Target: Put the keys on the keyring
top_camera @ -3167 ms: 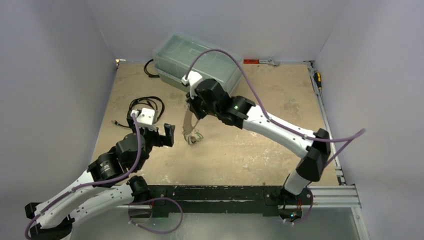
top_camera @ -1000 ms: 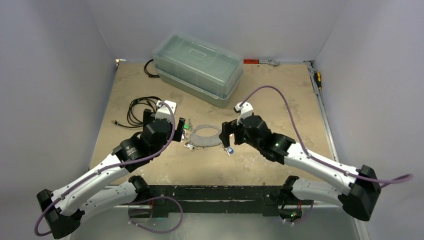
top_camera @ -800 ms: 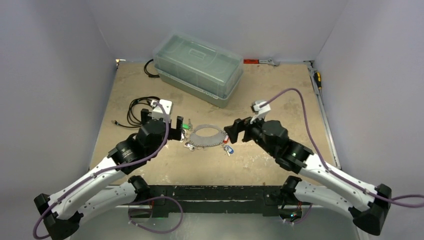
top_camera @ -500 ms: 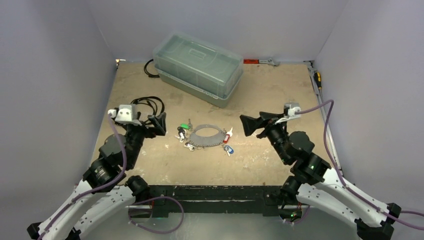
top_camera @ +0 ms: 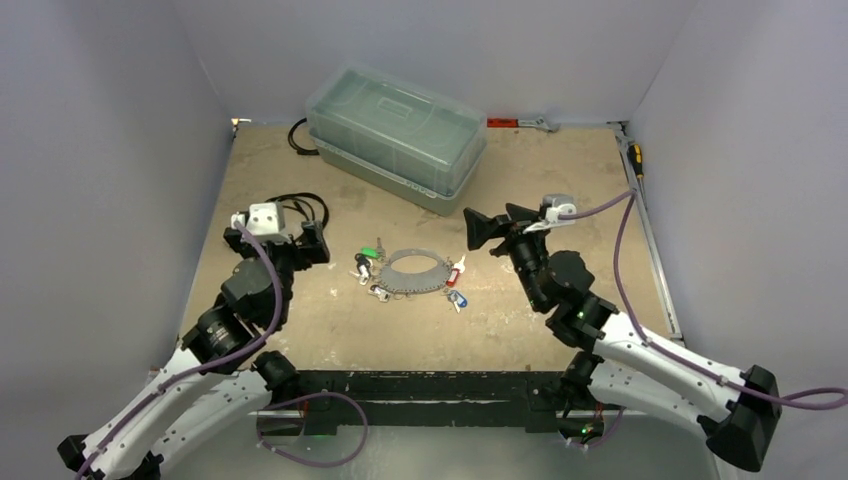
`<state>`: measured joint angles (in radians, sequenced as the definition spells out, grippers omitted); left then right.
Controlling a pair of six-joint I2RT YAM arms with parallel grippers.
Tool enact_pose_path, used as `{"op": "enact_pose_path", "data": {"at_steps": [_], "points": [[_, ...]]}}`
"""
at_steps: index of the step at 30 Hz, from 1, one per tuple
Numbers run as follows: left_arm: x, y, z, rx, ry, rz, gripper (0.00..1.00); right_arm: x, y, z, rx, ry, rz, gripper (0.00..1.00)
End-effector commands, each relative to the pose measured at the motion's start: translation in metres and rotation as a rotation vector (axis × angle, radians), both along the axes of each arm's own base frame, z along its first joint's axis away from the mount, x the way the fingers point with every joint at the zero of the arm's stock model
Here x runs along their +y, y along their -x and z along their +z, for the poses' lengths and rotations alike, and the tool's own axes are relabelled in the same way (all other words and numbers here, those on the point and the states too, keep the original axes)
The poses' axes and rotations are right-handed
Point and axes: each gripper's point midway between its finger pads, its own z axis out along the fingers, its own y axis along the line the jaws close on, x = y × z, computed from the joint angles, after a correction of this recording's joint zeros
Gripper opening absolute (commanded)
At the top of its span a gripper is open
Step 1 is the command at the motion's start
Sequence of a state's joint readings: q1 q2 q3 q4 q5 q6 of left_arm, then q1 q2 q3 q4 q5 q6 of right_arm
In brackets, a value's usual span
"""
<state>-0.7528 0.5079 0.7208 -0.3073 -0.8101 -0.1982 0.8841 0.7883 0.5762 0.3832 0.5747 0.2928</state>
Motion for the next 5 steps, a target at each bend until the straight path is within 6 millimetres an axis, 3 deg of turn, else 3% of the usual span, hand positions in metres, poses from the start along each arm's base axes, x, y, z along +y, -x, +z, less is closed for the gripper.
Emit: {"op": "enact_pose_path", "data": {"at_steps": [1, 5], "points": [[0.003, -0.003, 0.001, -0.01, -0.012, 0.03, 0.99, -0.001, -0.002, 0.056, -0.146, -0.134, -0.013, 0.99], [0.003, -0.005, -0.004, -0.007, -0.015, 0.036, 0.99, 0.009, -0.016, 0.05, -0.099, -0.099, -0.041, 0.99]]}}
